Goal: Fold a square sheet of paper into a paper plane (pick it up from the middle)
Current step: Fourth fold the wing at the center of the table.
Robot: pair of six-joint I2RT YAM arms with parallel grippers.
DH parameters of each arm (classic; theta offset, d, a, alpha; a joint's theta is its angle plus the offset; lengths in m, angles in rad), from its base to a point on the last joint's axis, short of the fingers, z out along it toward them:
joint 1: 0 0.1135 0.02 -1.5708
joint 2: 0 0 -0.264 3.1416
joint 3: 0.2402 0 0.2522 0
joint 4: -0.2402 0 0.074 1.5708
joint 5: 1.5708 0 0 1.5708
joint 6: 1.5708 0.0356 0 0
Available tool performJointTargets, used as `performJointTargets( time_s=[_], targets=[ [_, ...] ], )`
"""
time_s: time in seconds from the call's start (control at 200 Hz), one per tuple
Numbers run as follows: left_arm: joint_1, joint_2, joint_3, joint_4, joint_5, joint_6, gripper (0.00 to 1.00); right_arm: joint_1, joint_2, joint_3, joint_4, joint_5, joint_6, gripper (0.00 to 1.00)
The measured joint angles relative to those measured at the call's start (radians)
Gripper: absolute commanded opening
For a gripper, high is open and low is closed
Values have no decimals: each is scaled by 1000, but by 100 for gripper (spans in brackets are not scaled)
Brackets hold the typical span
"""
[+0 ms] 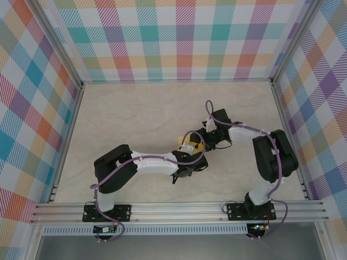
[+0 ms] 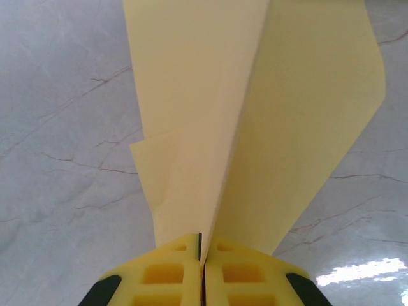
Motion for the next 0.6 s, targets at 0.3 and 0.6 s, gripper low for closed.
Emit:
performJointTargets(
  time_s=[0.3,0.6],
  targets=[
    [62,-76,-113,160,148,33,4,-5,-128,-24,-34,100,-7,56],
    [217,-193,-313,440,429,44,5,-3,-197,-163,65,68,24,39]
  ],
)
